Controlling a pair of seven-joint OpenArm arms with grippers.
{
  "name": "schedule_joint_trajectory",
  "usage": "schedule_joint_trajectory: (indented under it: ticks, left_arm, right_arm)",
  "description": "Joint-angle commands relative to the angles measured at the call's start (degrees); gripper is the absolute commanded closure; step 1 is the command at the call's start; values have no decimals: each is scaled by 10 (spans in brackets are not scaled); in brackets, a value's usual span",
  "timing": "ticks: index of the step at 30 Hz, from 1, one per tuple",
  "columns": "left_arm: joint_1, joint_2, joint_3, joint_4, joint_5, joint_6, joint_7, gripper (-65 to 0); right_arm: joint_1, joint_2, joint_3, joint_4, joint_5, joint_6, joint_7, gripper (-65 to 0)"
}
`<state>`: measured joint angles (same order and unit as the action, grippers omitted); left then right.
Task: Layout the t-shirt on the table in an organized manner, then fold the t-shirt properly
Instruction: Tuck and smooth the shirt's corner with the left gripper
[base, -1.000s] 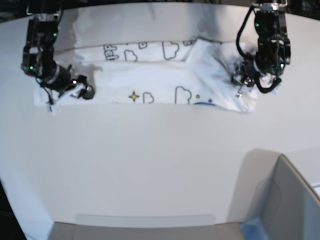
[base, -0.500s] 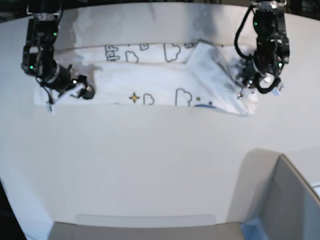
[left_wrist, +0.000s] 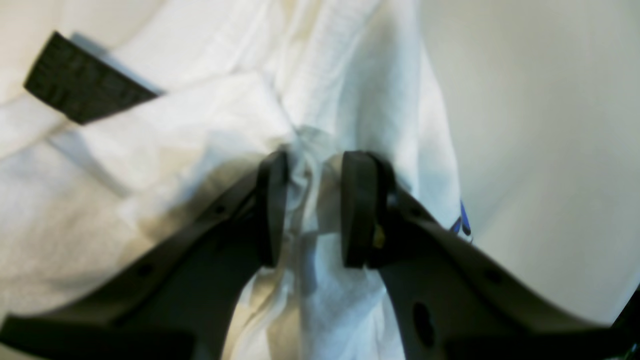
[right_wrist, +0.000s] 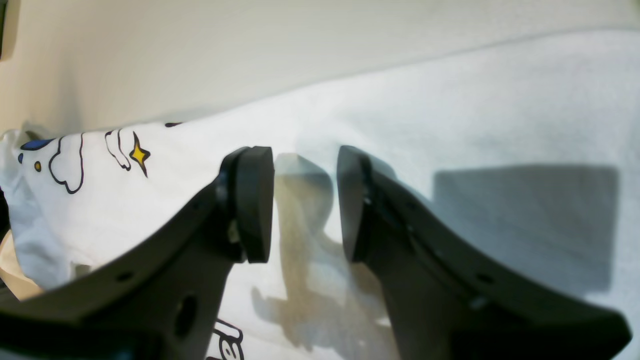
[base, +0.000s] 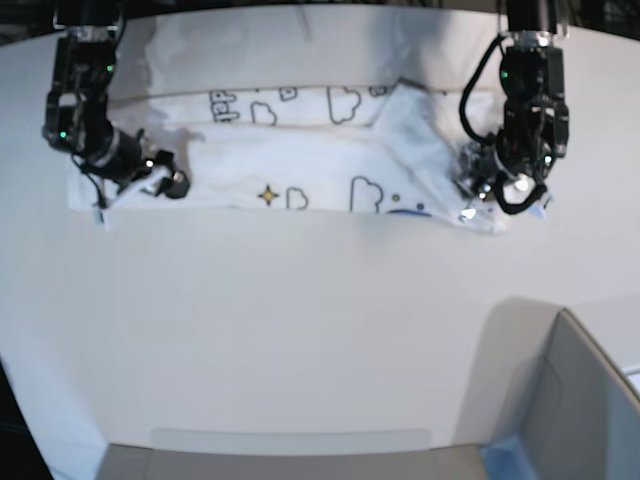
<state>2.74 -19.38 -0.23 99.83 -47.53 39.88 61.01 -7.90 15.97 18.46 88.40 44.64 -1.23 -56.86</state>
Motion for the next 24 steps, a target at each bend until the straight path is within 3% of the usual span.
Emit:
schedule_joint_trajectory:
  ticks: [1, 8, 12, 16, 24]
  left_arm:
    - [-16, -5, 1, 9, 2, 1, -3, -197]
    - [-18, -6, 4, -4, 3, 1, -8, -185]
    - [-18, -7, 4, -29, 3, 1, -8, -87]
    - [-15, -7, -3, -13, 3, 1, -9, -49]
    - [16, -5, -70, 60, 3, 1, -3, -25]
  right_arm:
    - [-11, 6, 0, -11, -58, -21, -42, -231]
    - [-12, 7, 0, -11, -58, -21, -42, -231]
    - [-12, 7, 0, -11, -58, -21, -42, -231]
    - [-12, 7, 0, -11, -57, -21, -42, -231]
    - [-12, 7, 0, -11, -59, -21, -42, -231]
